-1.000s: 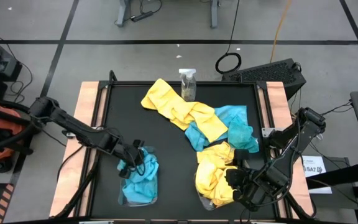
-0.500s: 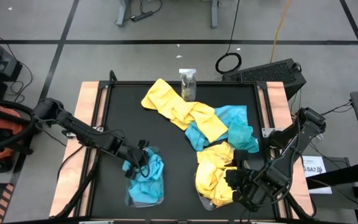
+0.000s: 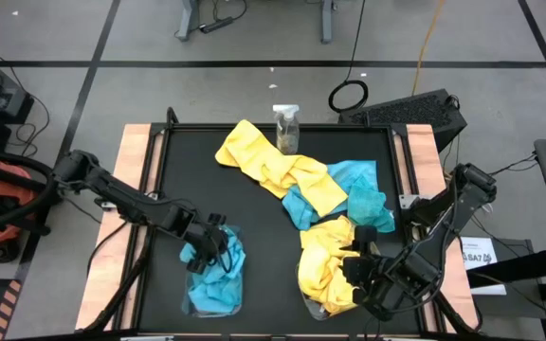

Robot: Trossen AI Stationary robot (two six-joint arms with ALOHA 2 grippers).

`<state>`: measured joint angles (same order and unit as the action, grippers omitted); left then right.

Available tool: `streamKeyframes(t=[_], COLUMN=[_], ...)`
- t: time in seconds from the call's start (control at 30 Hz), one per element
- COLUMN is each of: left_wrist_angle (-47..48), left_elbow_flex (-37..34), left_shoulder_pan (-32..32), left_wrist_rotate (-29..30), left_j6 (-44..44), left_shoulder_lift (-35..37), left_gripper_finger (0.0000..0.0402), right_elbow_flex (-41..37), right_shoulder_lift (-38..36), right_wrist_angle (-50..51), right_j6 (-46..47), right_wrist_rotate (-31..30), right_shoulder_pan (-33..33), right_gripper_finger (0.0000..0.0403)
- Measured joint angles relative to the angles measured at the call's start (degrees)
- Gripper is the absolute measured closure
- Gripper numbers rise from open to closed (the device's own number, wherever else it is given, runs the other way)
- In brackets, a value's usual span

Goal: Sort microfiber towel by color & place in baskets
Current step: Put the blue microfiber towel into the left transparent bin

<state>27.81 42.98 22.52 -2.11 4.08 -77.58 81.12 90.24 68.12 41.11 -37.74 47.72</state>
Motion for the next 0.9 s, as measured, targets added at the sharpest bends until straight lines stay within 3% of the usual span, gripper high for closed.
streamKeyframes(t=[0.17, 0.43, 0.6, 0.77, 0.9], left_wrist_angle=[8.13, 19.83, 22.99, 23.14, 29.22], left_elbow_flex=[6.85, 15.24, 19.34, 22.30, 23.97], left_shoulder_pan=[0.00, 0.71, 1.18, 1.15, 1.18], left_wrist_rotate=[0.24, 0.66, 0.99, 5.41, 5.74], left_j6=[-0.08, -0.06, -0.05, -0.35, 0.09], left_shoulder_lift=[0.04, 0.11, 0.17, 0.28, 0.26], left_gripper_finger=[0.0206, 0.0205, 0.0205, 0.0205, 0.0205], right_elbow_flex=[0.00, 0.00, 0.00, 0.00, 0.00], right_shoulder_lift=[0.00, 0.00, -0.01, -0.01, 0.00], right_wrist_angle=[0.00, 0.00, 0.00, 0.00, -0.02], right_j6=[-2.94, -6.92, -8.90, -9.47, -9.41], right_wrist_rotate=[-0.29, -0.29, -0.28, -0.27, -0.01], right_shoulder_pan=[-1.58, -4.16, -5.31, -6.30, -6.48], right_gripper_finger=[0.0189, 0.0189, 0.0189, 0.0189, 0.0189])
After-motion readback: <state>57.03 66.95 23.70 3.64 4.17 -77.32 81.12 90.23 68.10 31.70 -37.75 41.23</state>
